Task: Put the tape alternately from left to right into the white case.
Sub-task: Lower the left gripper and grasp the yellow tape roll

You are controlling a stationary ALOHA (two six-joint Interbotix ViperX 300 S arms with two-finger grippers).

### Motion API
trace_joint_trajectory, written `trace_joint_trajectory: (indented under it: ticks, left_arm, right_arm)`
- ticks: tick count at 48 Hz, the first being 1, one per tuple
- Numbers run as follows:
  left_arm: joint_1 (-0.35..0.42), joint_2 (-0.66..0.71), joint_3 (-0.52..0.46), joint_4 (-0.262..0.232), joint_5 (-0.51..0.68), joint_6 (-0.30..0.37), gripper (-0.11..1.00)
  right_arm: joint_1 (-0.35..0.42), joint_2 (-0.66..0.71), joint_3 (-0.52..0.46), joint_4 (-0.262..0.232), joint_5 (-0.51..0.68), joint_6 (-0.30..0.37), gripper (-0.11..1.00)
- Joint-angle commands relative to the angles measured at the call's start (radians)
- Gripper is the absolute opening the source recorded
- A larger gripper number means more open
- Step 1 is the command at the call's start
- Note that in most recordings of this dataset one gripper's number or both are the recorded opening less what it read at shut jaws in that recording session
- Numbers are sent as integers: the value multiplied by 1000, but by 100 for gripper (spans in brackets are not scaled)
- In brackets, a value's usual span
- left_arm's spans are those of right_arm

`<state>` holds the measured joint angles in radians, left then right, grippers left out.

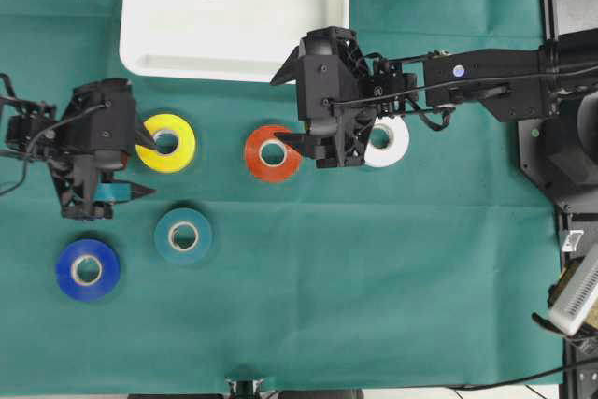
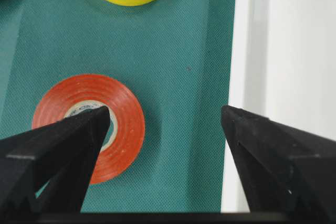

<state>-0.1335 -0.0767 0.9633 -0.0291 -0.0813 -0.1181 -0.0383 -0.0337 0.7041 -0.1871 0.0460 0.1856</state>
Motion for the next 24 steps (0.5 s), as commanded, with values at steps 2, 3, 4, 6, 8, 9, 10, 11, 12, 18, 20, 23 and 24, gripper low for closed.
trace_joint_trajectory:
  ticks: [2, 3, 4, 6, 8, 9, 10, 11, 12, 18, 20, 23, 24]
  left_arm:
    - [14, 34, -41, 3, -12, 2, 82]
    - [15, 40, -44, 3, -12, 2, 82]
    - [18, 51, -49, 3, -11, 2, 82]
    - [25, 61, -52, 3, -12, 2, 82]
    - [28, 72, -55, 3, -12, 2, 82]
    - [29, 77, -55, 3, -11, 2, 82]
    - [32, 81, -57, 3, -12, 2, 82]
    - [34, 84, -57, 3, -12, 2, 82]
    - [34, 87, -57, 3, -11, 0, 82]
    - [35, 97, -60, 3, -11, 2, 82]
    - [35, 97, -60, 3, -12, 0, 82]
    - [37, 98, -61, 3, -12, 2, 82]
    - [38, 98, -61, 3, -12, 2, 82]
  right_arm:
    - [3, -18, -8, -2, -9, 0, 66]
    - [3, -18, -9, -2, -9, 0, 66]
    - [2, -18, -8, 0, -11, 0, 66]
    - [2, -18, -8, -2, -9, 0, 66]
    - [2, -18, -8, -2, -9, 0, 66]
    - [3, -18, -8, 0, -9, 0, 66]
    - [2, -18, -8, -2, -9, 0, 66]
    - [2, -18, -8, -2, -9, 0, 66]
    - [2, -18, -8, -2, -9, -2, 66]
    - [3, -17, -8, -2, -11, 0, 66]
    - [2, -18, -8, -2, -9, 0, 66]
    - [2, -18, -8, -2, -9, 0, 66]
    - [2, -18, -8, -2, -9, -2, 66]
